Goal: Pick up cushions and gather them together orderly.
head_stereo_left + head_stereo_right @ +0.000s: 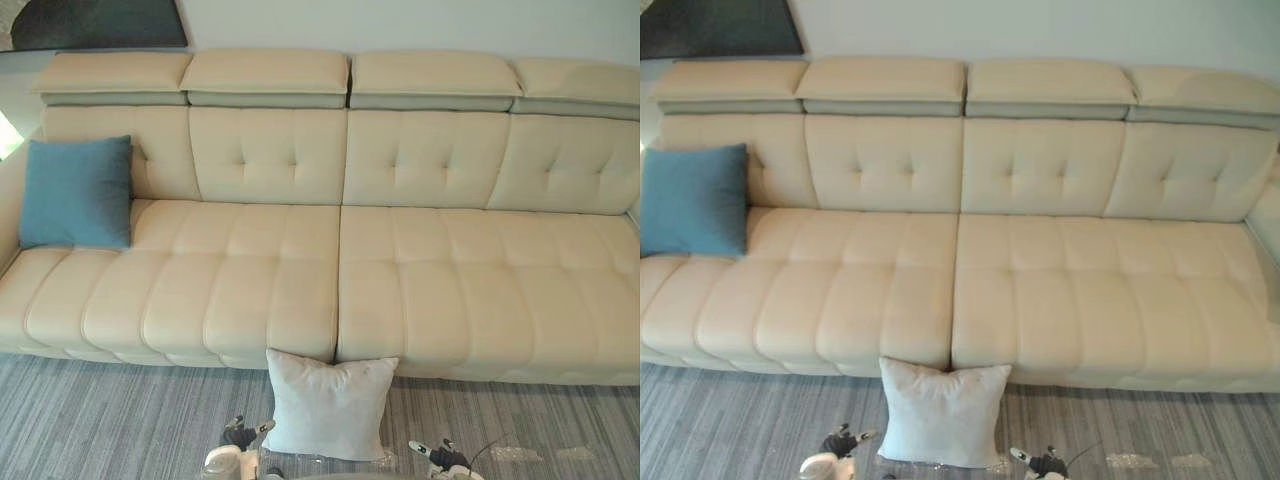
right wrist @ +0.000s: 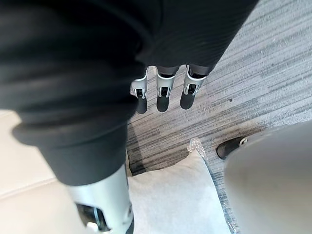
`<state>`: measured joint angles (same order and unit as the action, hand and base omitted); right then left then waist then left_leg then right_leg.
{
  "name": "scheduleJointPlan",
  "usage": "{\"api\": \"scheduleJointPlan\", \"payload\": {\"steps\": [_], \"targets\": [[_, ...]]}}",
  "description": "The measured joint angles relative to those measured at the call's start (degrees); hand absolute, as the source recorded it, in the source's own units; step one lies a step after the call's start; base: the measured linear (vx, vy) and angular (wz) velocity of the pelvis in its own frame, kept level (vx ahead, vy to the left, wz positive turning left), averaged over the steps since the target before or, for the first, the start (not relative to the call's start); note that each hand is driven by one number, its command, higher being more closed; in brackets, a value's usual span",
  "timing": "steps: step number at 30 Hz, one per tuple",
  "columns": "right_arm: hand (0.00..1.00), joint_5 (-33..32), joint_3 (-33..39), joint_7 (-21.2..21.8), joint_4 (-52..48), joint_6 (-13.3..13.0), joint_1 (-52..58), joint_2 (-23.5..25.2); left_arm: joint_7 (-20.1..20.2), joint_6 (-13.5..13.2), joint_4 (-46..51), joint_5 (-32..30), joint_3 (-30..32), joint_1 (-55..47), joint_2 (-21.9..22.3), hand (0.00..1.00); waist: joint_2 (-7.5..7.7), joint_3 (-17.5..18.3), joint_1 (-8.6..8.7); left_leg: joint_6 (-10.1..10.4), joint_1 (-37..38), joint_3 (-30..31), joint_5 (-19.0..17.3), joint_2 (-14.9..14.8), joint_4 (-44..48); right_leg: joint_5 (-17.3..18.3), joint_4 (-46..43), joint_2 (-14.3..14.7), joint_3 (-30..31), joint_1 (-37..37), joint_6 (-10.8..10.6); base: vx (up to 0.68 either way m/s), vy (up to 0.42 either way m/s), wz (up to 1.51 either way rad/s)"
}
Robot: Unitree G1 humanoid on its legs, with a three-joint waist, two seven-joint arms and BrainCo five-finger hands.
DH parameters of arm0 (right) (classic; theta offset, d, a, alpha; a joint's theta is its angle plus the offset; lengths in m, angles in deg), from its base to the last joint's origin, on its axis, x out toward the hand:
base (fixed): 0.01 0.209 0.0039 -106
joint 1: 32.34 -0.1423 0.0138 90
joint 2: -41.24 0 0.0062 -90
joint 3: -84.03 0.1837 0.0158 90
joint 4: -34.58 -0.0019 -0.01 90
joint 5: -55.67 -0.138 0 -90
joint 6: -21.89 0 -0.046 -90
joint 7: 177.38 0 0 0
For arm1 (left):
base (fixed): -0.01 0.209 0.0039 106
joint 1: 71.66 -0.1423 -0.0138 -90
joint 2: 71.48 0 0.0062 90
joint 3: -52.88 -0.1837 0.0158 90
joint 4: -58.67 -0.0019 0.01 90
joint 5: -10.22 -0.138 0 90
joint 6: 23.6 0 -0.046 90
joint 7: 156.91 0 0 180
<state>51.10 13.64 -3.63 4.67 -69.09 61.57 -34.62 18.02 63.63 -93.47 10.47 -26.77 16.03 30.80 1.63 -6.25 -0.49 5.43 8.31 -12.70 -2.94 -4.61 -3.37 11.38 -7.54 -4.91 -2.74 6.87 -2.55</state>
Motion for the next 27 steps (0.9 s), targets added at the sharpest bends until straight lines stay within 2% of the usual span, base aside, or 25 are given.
{"api": "scheduleJointPlan", "payload": {"steps": [6, 13, 14, 16, 18, 19, 21, 23, 25, 27], "targets": [[0.0, 0.16, -0.16, -0.09, 0.24, -0.06, -1.65, -2.79, -0.66, 0.0, 0.15, -0.01, -0.16, -0.24, -1.48, 0.0, -0.01, -0.25, 0.0, 0.0, -0.3, 1.4, 0.0, -0.05, 0.64, -1.02, -0.2, -0.24, -0.09, 0.46, 0.13, 0.03, -0.005, 0.1], [0.0, 1.88, -1.88, -0.72, -0.65, -0.06, -2.86, -3.0, -1.36, -0.1, 0.91, 0.0, -0.17, 0.98, -3.37, 0.0, -0.34, -2.96, -0.01, -0.34, -4.25, 1.62, -0.23, 0.08, 4.95, -0.99, -4.5, -1.08, -0.18, -3.11, 0.12, -0.05, -0.009, 0.05], [0.0, 2.22, -2.02, -0.79, -0.67, -0.06, -2.83, -2.91, -1.37, -0.1, 0.92, 0.0, -0.17, 0.96, -3.34, 0.0, -0.58, -3.27, -0.01, -1.16, -4.37, 1.5, -0.87, -0.03, 6.17, -0.85, -5.48, -1.16, -0.14, -3.17, -0.07, -0.08, -0.001, -0.02], [0.0, 2.22, -2.57, -1.03, -1.22, -0.08, -2.85, -2.87, -1.37, -0.09, 1.63, 0.02, -0.17, 0.95, -3.22, 0.0, -0.88, -3.56, -0.04, -1.2, -5.26, 1.21, -2.26, -0.31, 8.4, -0.15, -7.92, -1.31, -0.1, -4.21, -1.05, -0.1, 0.004, -0.02], [0.0, 2.23, -4.75, -1.29, -3.73, -0.27, -3.71, -2.57, -1.49, -0.24, 4.12, 0.08, -0.14, 2.12, -3.42, 0.0, -0.73, -4.75, -0.28, -1.26, -11.32, 0.96, -6.22, -0.9, 16.71, 2.65, -15.2, -1.98, 0.07, -9.85, -1.59, -0.17, 0.002, 0.02], [0.0, 2.22, -5.07, -1.31, -3.95, -0.25, -3.96, -2.53, -1.54, -0.25, 4.36, 0.14, -0.15, 2.41, -3.42, 0.0, -0.67, -4.9, -0.26, -1.38, -12.56, 1.04, -6.83, -1.03, 18.5, 3.12, -16.39, -2.06, 0.07, -10.73, -1.48, -0.22, -0.003, 0.08], [0.0, 2.14, -7.79, -1.57, -6.3, -0.4, -5.84, -2.54, -2.12, -0.24, 5.76, 1.2, -0.27, 5.47, -3.43, 0.0, -1.04, -6.62, -0.3, -1.67, -21.68, 2.22, -11.33, -2.54, 31.18, 6.67, -24.39, -2.02, -0.04, -17.24, -1.05, -0.23, 0.009, 0.1], [0.0, 2.04, -9.23, -1.65, -8.13, -0.51, -6.89, -2.57, -2.35, -0.25, 6.76, 1.94, -0.35, 6.92, -3.58, 0.0, -0.97, -7.3, -0.39, -1.73, -26.21, 2.52, -13.29, -3.22, 36.62, 9.22, -28.52, -2.08, -0.03, -20.9, -0.87, -0.26, 0.007, 0.02], [0.0, 1.09, -10.97, -1.79, -11.75, -0.68, -10.0, -2.79, -2.47, -0.28, 8.75, 3.7, -0.88, 10.02, -4.41, 0.0, -1.42, -8.5, -0.42, -1.66, -35.91, 3.49, -16.26, -4.77, 46.45, 13.53, -36.65, -2.08, -0.05, -29.4, -0.46, -0.36, 0.002, 0.01], [0.0, -0.37, -11.43, -2.06, -14.53, -0.76, -11.32, -2.75, -2.53, -0.4, 10.07, 5.47, -0.88, 11.77, -5.17, 0.0, -1.21, -10.44, -0.52, -1.49, -39.41, 3.88, -17.3, -5.6, 50.04, 14.71, -40.82, -1.97, -0.09, -33.02, -0.09, -0.25, -0.009, 0.03]]}}
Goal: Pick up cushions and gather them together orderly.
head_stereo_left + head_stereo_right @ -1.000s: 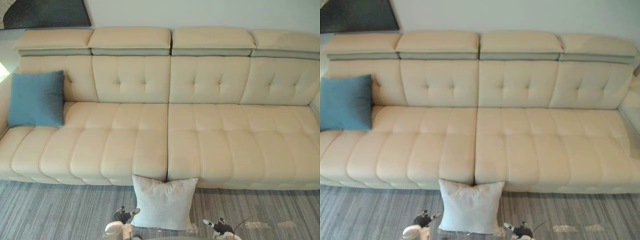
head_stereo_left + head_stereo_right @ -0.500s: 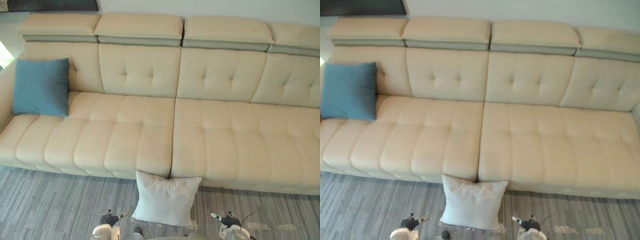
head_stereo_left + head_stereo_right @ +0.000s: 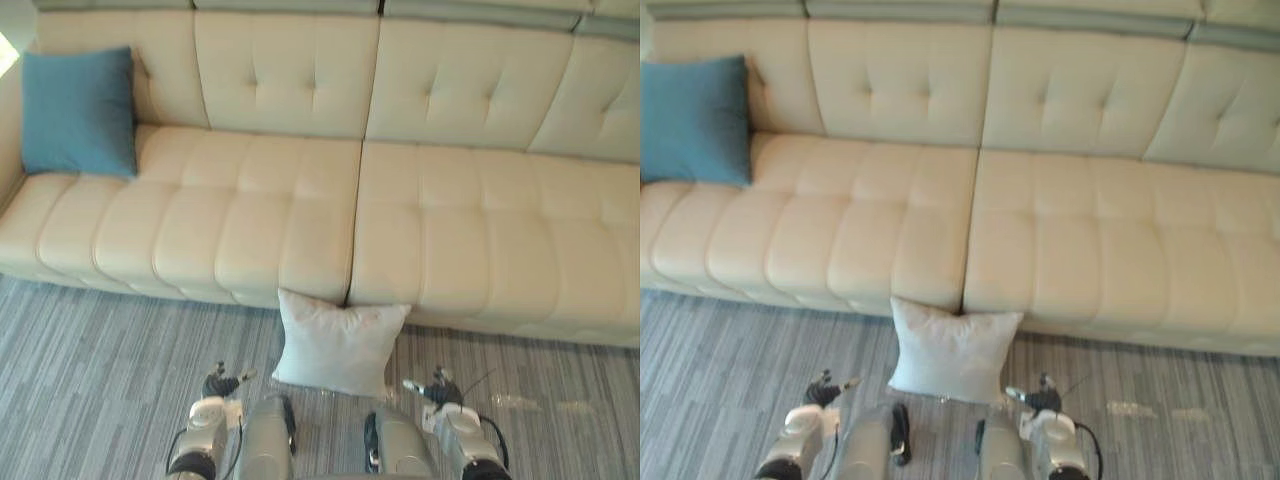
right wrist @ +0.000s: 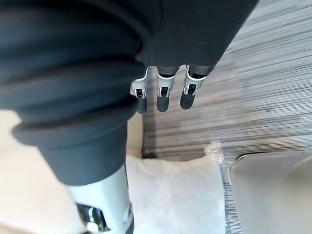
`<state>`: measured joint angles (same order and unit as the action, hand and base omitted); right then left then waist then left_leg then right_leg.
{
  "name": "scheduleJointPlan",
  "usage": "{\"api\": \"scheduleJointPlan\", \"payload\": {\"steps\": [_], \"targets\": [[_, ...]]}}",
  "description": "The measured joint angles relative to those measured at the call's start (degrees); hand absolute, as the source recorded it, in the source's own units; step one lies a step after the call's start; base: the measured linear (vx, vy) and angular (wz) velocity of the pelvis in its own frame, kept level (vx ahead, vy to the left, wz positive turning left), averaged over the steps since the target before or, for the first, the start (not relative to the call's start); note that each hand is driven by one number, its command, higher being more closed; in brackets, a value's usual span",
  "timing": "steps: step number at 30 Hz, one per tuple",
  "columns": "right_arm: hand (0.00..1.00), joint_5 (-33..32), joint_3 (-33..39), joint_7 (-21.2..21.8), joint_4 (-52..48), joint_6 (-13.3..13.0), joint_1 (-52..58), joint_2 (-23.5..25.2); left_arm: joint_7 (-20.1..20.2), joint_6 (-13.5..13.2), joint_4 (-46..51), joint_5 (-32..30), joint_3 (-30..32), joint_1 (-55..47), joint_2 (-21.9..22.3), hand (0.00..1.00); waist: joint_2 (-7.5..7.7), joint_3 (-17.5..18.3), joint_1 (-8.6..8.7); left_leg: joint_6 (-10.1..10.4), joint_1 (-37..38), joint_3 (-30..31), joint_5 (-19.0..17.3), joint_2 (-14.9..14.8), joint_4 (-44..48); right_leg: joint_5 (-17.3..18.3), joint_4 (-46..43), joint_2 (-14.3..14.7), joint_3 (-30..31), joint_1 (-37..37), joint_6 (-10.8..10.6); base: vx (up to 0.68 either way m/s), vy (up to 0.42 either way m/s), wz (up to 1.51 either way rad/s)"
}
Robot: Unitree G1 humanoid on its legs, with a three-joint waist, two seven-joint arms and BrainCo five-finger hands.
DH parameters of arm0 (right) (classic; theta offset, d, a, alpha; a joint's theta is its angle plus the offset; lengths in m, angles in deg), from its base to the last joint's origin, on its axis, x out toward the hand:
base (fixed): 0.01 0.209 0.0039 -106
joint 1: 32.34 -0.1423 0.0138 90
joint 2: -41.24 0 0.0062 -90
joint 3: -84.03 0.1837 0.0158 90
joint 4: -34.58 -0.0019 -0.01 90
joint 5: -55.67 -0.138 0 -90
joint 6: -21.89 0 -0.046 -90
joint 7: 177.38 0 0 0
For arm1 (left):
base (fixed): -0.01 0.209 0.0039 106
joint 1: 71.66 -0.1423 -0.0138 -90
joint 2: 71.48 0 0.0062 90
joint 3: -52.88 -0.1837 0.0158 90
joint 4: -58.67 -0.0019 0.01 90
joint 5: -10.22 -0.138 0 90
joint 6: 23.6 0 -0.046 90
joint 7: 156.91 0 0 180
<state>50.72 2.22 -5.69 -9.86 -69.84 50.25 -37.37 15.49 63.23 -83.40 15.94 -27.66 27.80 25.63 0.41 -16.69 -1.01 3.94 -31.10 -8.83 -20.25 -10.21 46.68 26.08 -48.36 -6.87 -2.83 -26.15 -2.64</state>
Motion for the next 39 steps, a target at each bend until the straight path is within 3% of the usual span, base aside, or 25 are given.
{"api": "scheduleJointPlan", "payload": {"steps": [6, 14, 21, 27, 34, 39], "targets": [[0.0, -4.12, -0.77, -2.46, -5.28, -0.82, -6.85, 0.0, -0.48, -0.39, 4.33, 5.32, 0.72, 5.13, -2.63, 0.0, 0.49, -2.21, -0.71, -0.76, -14.41, 0.44, 0.66, -2.77, 8.36, 0.83, -9.85, 0.88, 0.2, -14.74, 0.94, -0.18, -0.048, 0.03], [0.0, -8.37, -1.38, -5.35, -11.1, -3.0, -22.13, -0.33, -1.28, -1.3, 8.88, 10.43, 3.06, 18.91, -4.93, 0.0, 0.88, -7.01, -0.96, -0.87, -33.56, 2.72, 2.77, -3.86, 14.89, 0.49, -17.72, 1.7, -0.04, -33.72, 1.62, -0.1, -0.042, 0.03], [0.0, -12.06, 3.71, -8.68, -11.34, -3.91, -31.69, -3.69, -1.31, -2.95, 13.27, 14.75, 3.08, 28.36, -8.9, 0.0, 1.27, -10.31, -1.09, -0.87, -45.36, 3.62, 4.15, -4.0, 17.34, 0.32, -21.54, 1.75, -0.33, -45.47, 1.9, -0.04, -0.036, 0.07], [0.0, -13.56, 7.64, -13.32, -13.52, -4.8, -31.81, -6.03, -2.37, -3.71, 14.96, 14.76, 2.98, 30.54, -9.94, 0.0, 1.19, -11.96, -1.16, -0.97, -50.35, 4.1, 4.08, -4.64, 20.52, 0.82, -25.12, 2.0, 0.0, -50.36, 1.05, -0.02, 0.0, 0.01], [0.0, -13.7, 7.44, -13.49, -13.17, -5.14, -31.45, -6.84, -2.55, -3.91, 15.47, 14.8, 2.96, 31.9, -11.14, 0.0, 1.17, -11.98, -1.61, -1.63, -54.24, 4.22, 4.07, -5.37, 22.54, 0.75, -27.35, 2.6, 0.62, -54.62, 1.23, -0.06, 0.01, -0.05], [0.0, -14.21, 4.69, -11.17, -10.13, -5.21, -35.45, -8.04, -2.37, -3.92, 15.49, 14.83, 0.12, 34.97, -12.58, 0.0, 1.18, -11.97, -1.95, -1.71, -58.11, 4.57, 4.7, -5.43, 23.78, 0.51, -28.77, 2.54, 0.5, -58.46, 1.65, -0.03, 0.009, 0.02]]}}
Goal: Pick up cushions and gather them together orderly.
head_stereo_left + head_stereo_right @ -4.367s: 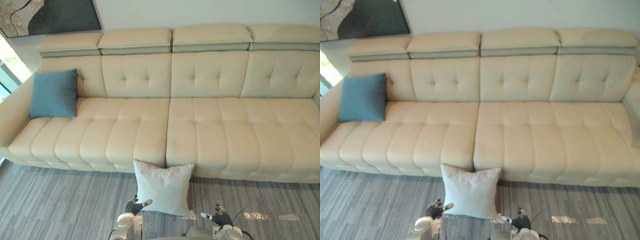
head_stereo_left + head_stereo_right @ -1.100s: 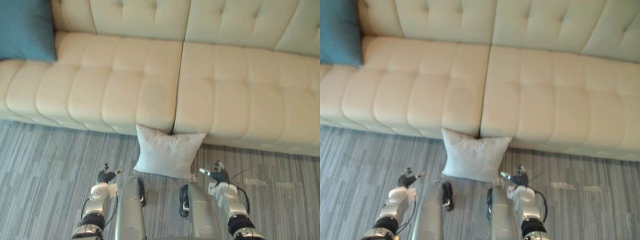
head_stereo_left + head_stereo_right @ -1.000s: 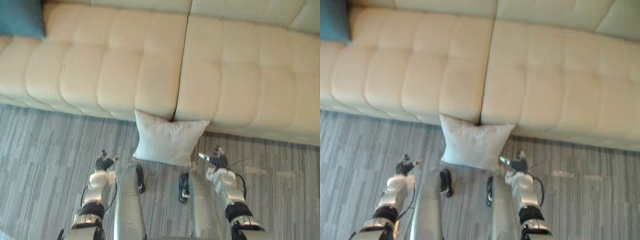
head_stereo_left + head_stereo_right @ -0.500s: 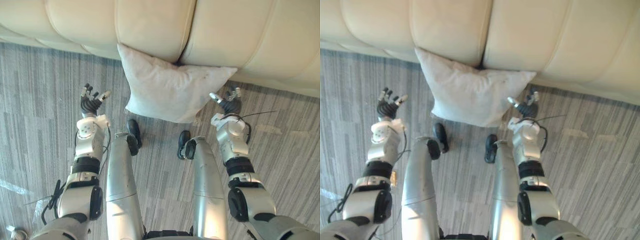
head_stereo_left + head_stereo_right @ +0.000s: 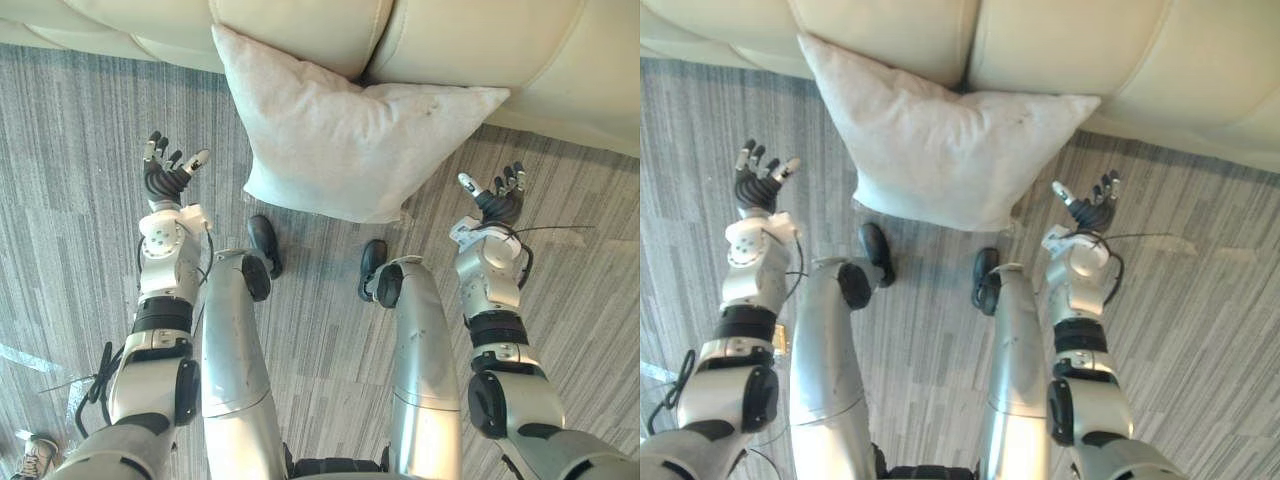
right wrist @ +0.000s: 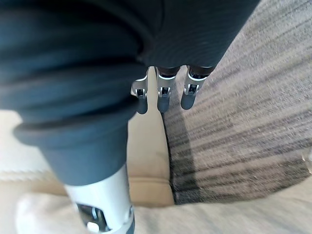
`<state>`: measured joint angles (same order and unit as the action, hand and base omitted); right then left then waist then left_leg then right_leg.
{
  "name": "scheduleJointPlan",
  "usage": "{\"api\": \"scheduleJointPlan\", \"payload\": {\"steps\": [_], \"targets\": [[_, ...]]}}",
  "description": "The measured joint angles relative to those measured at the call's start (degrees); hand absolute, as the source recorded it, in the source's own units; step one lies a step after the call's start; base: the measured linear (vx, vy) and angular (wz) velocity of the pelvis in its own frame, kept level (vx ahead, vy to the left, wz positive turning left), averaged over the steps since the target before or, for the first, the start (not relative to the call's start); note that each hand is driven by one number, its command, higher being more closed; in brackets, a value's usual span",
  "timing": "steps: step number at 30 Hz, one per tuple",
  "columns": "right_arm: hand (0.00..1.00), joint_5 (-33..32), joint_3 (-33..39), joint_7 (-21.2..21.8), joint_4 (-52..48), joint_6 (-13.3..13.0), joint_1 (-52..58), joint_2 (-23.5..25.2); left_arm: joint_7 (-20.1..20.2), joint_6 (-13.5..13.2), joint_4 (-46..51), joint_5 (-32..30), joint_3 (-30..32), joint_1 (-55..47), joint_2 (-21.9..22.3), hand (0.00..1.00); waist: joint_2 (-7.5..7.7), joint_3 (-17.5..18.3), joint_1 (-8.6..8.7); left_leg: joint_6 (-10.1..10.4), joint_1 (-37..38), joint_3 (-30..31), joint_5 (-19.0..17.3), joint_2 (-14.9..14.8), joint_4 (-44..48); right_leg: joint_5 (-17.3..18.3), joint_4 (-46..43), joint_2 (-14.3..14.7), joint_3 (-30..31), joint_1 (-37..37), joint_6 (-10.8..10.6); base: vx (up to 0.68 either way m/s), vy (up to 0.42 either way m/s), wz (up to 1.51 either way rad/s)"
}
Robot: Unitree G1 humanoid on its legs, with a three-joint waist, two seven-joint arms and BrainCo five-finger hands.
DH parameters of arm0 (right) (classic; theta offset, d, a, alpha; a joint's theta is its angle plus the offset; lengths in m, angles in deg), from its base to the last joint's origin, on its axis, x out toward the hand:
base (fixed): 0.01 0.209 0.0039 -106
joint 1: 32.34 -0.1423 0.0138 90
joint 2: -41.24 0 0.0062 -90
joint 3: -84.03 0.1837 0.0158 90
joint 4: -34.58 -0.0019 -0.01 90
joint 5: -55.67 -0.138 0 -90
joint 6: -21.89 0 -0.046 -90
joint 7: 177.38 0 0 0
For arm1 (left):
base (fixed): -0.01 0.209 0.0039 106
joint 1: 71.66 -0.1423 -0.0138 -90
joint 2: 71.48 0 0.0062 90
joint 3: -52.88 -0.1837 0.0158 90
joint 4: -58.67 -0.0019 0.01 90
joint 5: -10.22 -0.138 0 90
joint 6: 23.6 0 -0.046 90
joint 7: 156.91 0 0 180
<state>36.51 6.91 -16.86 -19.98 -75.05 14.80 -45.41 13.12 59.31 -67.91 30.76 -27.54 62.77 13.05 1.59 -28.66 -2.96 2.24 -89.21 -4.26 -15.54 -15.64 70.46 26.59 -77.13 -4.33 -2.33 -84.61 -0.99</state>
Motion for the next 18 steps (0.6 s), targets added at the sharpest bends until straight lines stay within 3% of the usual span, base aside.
{"api": "scheduleJointPlan", "payload": {"steps": [10, 11, 12, 18], "targets": [[0.0, -4.65, -7.9, 0.88, 2.12, -0.34, -10.58, -0.79, 0.05, -1.45, 1.73, 0.11, -11.7, 11.24, -0.06, 0.0, 0.0, 0.0, -0.12, 0.17, -6.01, 0.21, 0.64, 0.66, 0.55, -0.2, -1.15, -0.79, -0.3, -5.87, 0.35, -0.02, 0.01, 0.05], [1.0, -5.67, -8.71, 0.64, 2.15, -0.39, -11.2, -0.83, -0.08, -1.46, 1.73, 0.85, -12.26, 12.16, 0.11, 0.0, 0.0, 0.0, 0.01, 0.18, -6.27, 0.21, 0.67, 0.79, 0.42, -0.21, -1.02, -0.83, -0.3, -6.06, 0.37, 0.0, 0.013, 0.05], [1.0, -6.01, -8.82, 0.36, 2.14, -0.54, -11.52, -0.71, -0.33, -1.47, 1.73, 1.33, -13.0, 12.77, 0.28, 1.0, 0.0, 0.01, 0.02, 0.18, -6.34, 0.2, 0.75, 0.93, 0.22, -0.21, -0.9, -0.91, -0.26, -6.17, 0.38, 0.0, 0.014, 0.07], [1.0, -9.14, -8.83, -2.8, 1.19, -1.7, -12.7, 2.08, -4.73, -1.55, 2.95, 2.63, -15.25, 13.98, 2.44, 1.0, 0.03, 0.03, 0.4, 0.11, -6.25, 0.22, 1.16, 1.37, -0.47, -0.38, -0.41, -1.02, -0.26, -6.13, 0.58, 0.0, 0.004, 0.02]]}}
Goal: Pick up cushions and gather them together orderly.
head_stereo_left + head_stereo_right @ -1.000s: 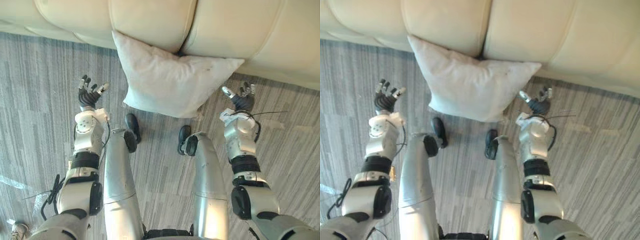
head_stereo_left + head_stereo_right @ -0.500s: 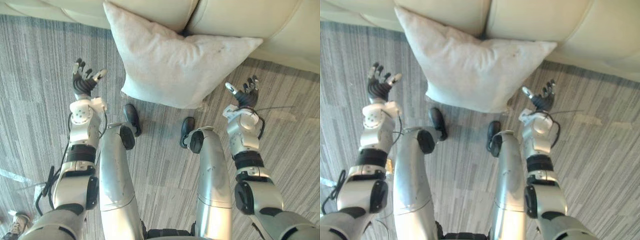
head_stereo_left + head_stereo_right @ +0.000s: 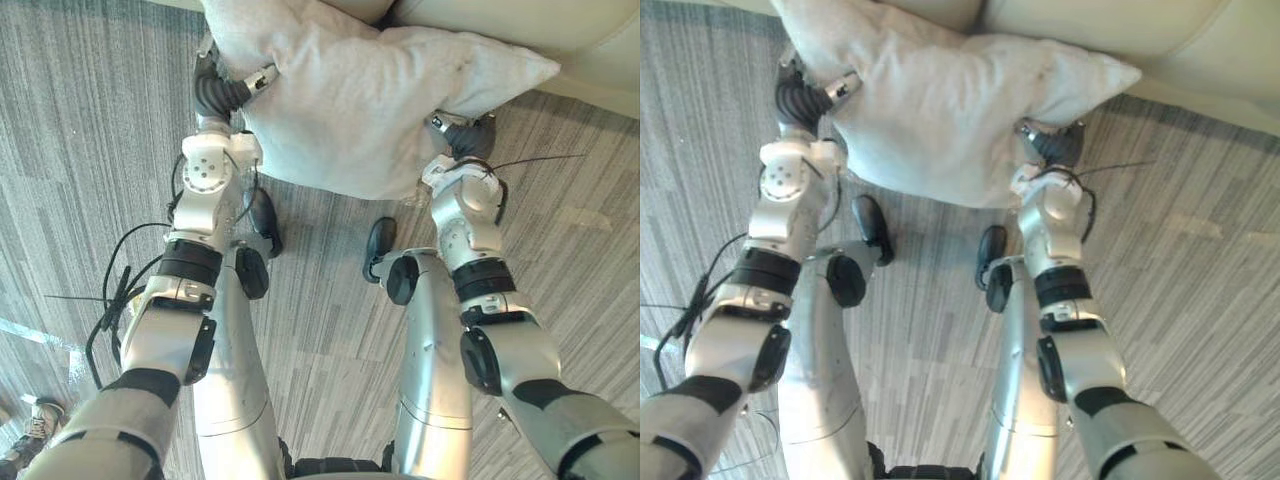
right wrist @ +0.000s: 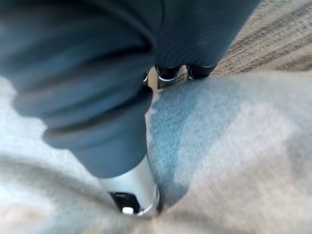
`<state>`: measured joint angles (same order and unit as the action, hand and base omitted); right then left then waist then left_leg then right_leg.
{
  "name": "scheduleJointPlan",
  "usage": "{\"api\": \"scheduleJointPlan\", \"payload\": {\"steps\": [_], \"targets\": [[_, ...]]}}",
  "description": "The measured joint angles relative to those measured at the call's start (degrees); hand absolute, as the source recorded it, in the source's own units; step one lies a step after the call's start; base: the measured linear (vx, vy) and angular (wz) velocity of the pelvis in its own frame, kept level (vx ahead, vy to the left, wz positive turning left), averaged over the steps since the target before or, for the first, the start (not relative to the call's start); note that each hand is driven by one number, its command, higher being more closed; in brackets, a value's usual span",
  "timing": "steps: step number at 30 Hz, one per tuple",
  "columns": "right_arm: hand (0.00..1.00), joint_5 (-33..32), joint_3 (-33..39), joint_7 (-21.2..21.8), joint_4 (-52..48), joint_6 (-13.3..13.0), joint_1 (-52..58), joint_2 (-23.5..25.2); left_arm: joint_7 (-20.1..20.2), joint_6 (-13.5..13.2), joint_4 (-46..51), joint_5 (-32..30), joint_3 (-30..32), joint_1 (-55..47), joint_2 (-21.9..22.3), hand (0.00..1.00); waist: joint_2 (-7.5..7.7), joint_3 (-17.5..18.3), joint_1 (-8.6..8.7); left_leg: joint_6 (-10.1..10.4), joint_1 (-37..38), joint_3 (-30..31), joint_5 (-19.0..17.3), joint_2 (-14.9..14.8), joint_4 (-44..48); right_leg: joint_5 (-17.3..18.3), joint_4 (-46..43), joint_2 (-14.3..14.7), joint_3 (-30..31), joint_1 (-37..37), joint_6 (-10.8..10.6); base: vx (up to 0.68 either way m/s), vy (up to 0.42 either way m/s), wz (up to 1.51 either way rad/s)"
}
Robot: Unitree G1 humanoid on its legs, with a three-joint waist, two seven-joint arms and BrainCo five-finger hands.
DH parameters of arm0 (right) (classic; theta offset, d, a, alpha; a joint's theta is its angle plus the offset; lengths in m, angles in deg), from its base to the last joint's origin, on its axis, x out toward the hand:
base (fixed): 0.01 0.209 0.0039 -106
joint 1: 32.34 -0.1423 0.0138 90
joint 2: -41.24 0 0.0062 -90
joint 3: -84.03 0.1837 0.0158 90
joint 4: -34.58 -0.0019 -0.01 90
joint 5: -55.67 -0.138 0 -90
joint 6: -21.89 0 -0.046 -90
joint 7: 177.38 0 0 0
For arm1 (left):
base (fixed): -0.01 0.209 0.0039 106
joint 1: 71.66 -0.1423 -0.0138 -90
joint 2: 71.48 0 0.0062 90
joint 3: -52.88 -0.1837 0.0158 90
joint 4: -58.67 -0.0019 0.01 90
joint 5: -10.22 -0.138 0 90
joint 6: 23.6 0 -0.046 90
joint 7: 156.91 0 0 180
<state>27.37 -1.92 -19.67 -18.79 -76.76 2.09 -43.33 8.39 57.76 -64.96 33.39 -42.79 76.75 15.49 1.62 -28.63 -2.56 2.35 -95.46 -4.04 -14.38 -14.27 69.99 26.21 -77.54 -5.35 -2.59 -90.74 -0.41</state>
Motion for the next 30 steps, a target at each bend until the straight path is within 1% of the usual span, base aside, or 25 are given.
{"api": "scheduleJointPlan", "payload": {"steps": [4, 7, 11, 12, 13, 15, 16, 17, 18, 19, 22, 23, 24, 25, 26, 27, 29, 30], "targets": [[1.0, -1.61, 0.0, -0.41, -3.34, -0.11, 2.52, 2.36, -1.46, 0.05, 0.0, 0.78, 0.2, -1.03, 0.92, 1.0, 0.03, 0.02, 0.37, -0.07, 2.09, 0.09, 0.3, -0.25, -0.37, -0.12, 0.37, 0.08, -0.16, 2.03, 0.04, 0.0, -0.001, -0.01], [1.0, -1.74, 0.04, -0.41, -7.39, -0.53, 6.59, 5.03, -2.31, 0.04, 1.77, 1.82, 1.55, -3.48, 2.73, 1.0, 0.12, 0.14, 0.5, 0.19, 6.25, 0.19, 0.46, -0.71, -1.86, -0.66, 2.5, 0.53, -0.64, 6.39, 0.23, 0.0, -0.006, -0.13], [1.0, -1.97, 0.15, -0.37, -14.31, -1.36, 13.45, 8.16, -2.72, -0.19, 7.96, 2.11, 3.71, -9.91, 6.62, 1.0, 0.16, 0.23, 0.77, 0.6, 14.6, -0.06, 0.74, -1.29, -6.01, -2.04, 8.02, 1.51, -1.25, 15.05, 0.25, 0.03, -0.005, -0.14], [1.0, -2.0, 0.14, -0.2, -16.64, -2.56, 16.59, 9.06, -2.71, -0.94, 10.49, 2.41, 3.7, -13.05, 8.23, 1.0, 0.17, 1.03, 0.86, 0.69, 17.4, -0.22, 0.78, -1.36, -7.77, -2.42, 10.11, 1.72, -1.46, 18.05, 0.16, 0.07, -0.003, -0.06], [1.0, -2.02, 0.15, -0.11, -17.89, -3.12, 18.03, 9.47, -2.71, -1.45, 11.73, 2.46, 3.67, -14.5, 9.07, 1.0, 0.19, 1.56, 0.87, 0.73, 18.59, -0.33, 0.8, -1.36, -8.69, -2.67, 11.21, 1.83, -1.56, 19.27, 0.14, 0.09, 0.001, -0.05], [1.0, -2.16, 0.13, 0.69, -22.21, -3.93, 21.83, 10.72, -2.69, -2.58, 15.89, 3.16, 3.57, -18.68, 11.03, 1.0, 0.23, 1.59, 1.24, 1.04, 24.07, -0.85, 1.28, -1.29, -11.94, -3.4, 15.03, 2.06, -1.81, 24.84, 0.2, 0.1, -0.001, -0.02], [1.0, -2.15, -0.27, 1.98, -24.33, -5.02, 25.69, 11.36, -2.58, -3.77, 17.44, 3.56, 3.04, -22.23, 12.39, 1.0, 0.43, 3.58, 1.48, 1.12, 26.58, -1.47, 1.31, -1.16, -13.97, -3.7, 17.14, 2.09, -1.73, 27.08, 0.05, 0.12, 0.002, -0.02], [1.0, -2.13, -0.81, 3.27, -26.13, -6.15, 30.01, 12.05, -2.36, -4.96, 19.16, 3.99, 2.21, -26.47, 13.72, 1.0, 0.58, 7.95, 1.64, 1.34, 27.03, -2.06, 1.45, -1.04, -16.12, -4.17, 19.3, 2.12, -1.65, 27.34, 0.03, 0.18, 0.011, -0.02], [1.0, -2.13, -0.91, 4.24, -28.29, -6.53, 32.9, 12.57, -1.96, -5.31, 21.37, 4.12, 1.82, -29.33, 14.77, 1.0, 0.58, 8.36, 1.84, 1.57, 30.24, -2.48, 1.92, -0.76, -17.87, -4.61, 21.43, 2.05, -1.79, 30.58, 0.03, 0.21, 0.016, 0.01], [1.0, -2.13, -1.09, 5.0, -30.58, -6.99, 36.75, 13.19, -1.19, -5.88, 23.22, 4.41, 1.01, -32.72, 16.23, 1.0, 0.58, 8.37, 2.09, 1.6, 35.25, -3.08, 1.96, -0.36, -20.23, -4.76, 24.0, 1.87, -1.9, 35.54, -0.14, 0.21, 0.008, 0.06], [1.0, -1.73, -2.41, 6.41, -36.39, -7.78, 45.65, 13.34, 0.1, -6.88, 27.24, 5.41, -1.44, -39.87, 17.93, 1.0, 0.77, 8.89, 2.33, 1.88, 45.58, -4.43, 2.12, 0.41, -26.01, -5.34, 29.75, 1.38, -2.25, 45.43, -0.97, 0.18, -0.017, 0.03], [1.0, -1.41, -3.11, 6.82, -38.87, -7.81, 49.28, 13.2, 0.8, -7.04, 29.15, 5.83, -2.51, -43.16, 18.03, 1.0, 1.05, 10.25, 2.49, 2.21, 49.09, -4.86, 2.39, 0.96, -28.52, -5.84, 32.47, 1.26, -2.34, 48.86, -1.02, 0.21, -0.002, -0.03], [1.0, -0.82, -4.21, 7.48, -42.29, -7.87, 54.53, 12.76, 1.92, -7.2, 31.25, 6.25, -3.85, -47.59, 18.08, 1.0, 1.09, 12.62, 2.63, 2.6, 53.6, -5.28, 2.65, 1.46, -31.96, -6.5, 36.5, 1.25, -2.86, 53.56, -1.28, 0.22, 0.007, -0.01], [1.0, -0.72, -4.36, 7.67, -42.91, -7.87, 55.43, 12.71, 2.25, -7.21, 31.48, 6.26, -3.97, -48.25, 18.08, 1.0, 1.15, 12.69, 2.63, 2.58, 54.82, -5.45, 2.73, 1.56, -32.6, -6.62, 37.19, 1.24, -2.89, 54.91, -1.35, 0.21, 0.017, 0.01], [1.0, 0.39, -4.78, 8.19, -45.05, -7.81, 58.3, 12.68, 2.9, -7.21, 32.48, 6.32, -4.28, -50.45, 18.06, 1.0, 1.47, 13.18, 2.64, 2.58, 58.83, -6.24, 3.03, 1.8, -35.03, -7.01, 39.65, 1.12, -2.95, 58.64, -1.51, 0.19, 0.016, -0.01], [1.0, 1.74, -5.28, 8.83, -47.15, -7.72, 61.08, 12.67, 3.64, -7.22, 33.75, 6.34, -4.42, -53.03, 18.06, 1.0, 1.89, 14.44, 2.62, 2.71, 62.32, -6.86, 3.18, 2.08, -37.39, -7.24, 42.07, 0.96, -2.96, 62.04, -1.59, 0.18, 0.014, -0.02], [1.0, 3.73, -6.51, 9.27, -49.95, -7.71, 63.94, 12.08, 3.92, -7.25, 36.1, 6.35, -4.69, -56.35, 17.96, 1.0, 2.08, 16.53, 2.62, 2.7, 66.45, -7.62, 3.47, 2.33, -40.33, -8.12, 45.18, 0.94, -3.06, 66.1, -1.94, 0.18, 0.027, -0.06], [1.0, 4.65, -7.04, 9.86, -52.13, -7.53, 66.03, 11.69, 3.94, -7.3, 37.68, 6.38, -5.06, -58.47, 17.85, 1.0, 2.21, 18.62, 2.61, 2.71, 68.06, -8.02, 3.5, 2.49, -41.8, -8.48, 47.15, 0.96, -3.17, 67.75, -2.05, 0.17, 0.031, -0.05]]}}
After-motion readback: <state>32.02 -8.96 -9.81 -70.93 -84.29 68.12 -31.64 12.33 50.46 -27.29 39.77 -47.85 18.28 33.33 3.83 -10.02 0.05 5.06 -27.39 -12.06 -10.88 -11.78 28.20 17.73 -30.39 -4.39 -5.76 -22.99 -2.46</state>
